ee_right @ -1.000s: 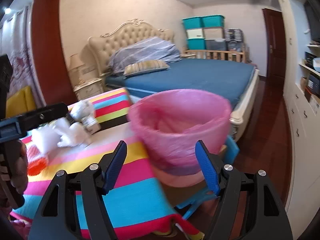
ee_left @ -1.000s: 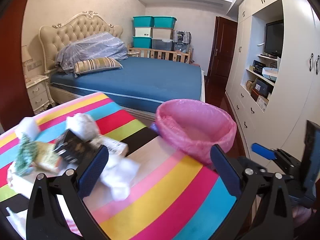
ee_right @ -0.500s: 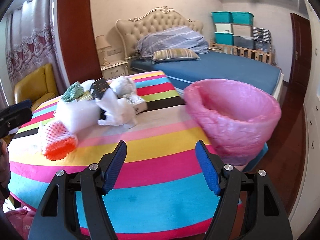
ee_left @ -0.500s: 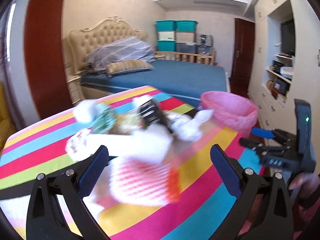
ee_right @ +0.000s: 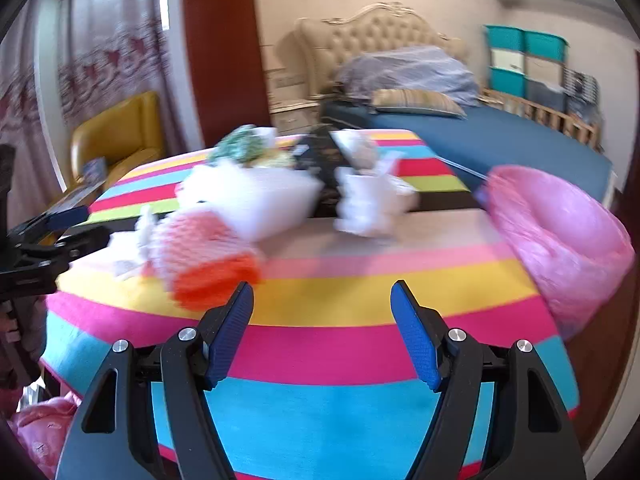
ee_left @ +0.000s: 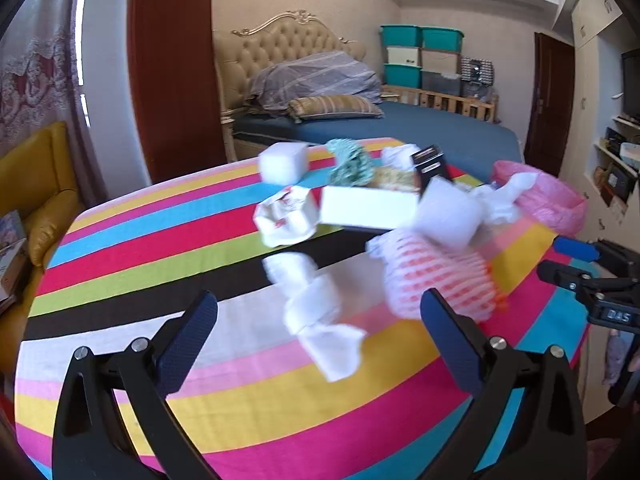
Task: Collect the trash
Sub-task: 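Move both open tools back over the table, then grasp the white tissue with the left gripper while the right gripper grasps the pink foam net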
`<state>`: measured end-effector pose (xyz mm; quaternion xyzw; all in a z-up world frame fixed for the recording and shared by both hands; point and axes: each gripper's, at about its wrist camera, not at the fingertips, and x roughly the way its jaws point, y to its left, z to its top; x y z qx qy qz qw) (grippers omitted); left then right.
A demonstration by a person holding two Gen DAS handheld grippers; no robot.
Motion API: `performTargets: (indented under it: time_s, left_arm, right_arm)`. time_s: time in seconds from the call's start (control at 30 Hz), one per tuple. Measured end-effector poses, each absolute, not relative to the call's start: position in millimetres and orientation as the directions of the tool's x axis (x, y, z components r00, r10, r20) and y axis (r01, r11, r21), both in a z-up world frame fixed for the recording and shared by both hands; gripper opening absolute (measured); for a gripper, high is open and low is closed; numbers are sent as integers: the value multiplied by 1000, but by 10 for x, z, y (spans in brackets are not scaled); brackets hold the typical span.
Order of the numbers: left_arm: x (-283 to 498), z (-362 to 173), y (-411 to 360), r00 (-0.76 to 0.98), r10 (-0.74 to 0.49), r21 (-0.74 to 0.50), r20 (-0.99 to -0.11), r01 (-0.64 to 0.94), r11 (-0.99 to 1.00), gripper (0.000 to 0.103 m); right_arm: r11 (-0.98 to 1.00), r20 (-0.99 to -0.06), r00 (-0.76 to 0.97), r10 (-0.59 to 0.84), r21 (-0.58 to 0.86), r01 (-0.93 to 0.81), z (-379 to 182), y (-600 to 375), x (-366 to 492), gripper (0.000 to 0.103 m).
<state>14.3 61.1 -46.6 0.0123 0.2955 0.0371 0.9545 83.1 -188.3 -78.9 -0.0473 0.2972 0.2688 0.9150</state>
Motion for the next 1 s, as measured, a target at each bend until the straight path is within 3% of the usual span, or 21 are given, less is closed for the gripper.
performTargets:
  time_s: [0.3, 0.5, 0.63, 0.77, 0.87, 1.0]
  left_arm:
    - [-20, -527, 861, 811, 125, 34, -571, -128, 991, 98]
    - [-57, -529, 1037, 807, 105, -32, -581, -151, 988, 98]
    - [25, -565, 1042, 794, 75, -60, -603, -139, 989, 98]
    - [168, -613, 967, 781, 39, -81, -624, -113, 990, 98]
    - [273, -648, 880, 773, 24, -80, -633, -96, 992, 94]
    - [448, -707, 730, 750, 15, -52, -661, -66, 997, 78]
  right_arm:
    - [734, -551, 618, 560, -15, -679, -676, -1161, 571, 68]
    - [731, -624, 616, 480, -103, -675, -847, -831, 673, 66]
    - [743, -651, 620, 438, -126, -657, -941, -861, 762, 50]
    - [748, -617, 636, 464, -111, -654, -875, -1021, 724, 27]
    - [743, -586, 638, 500, -88, -664, -808, -1143, 674, 22]
    - [740, -559, 630, 539, -42, -671, -770, -1288, 627, 21]
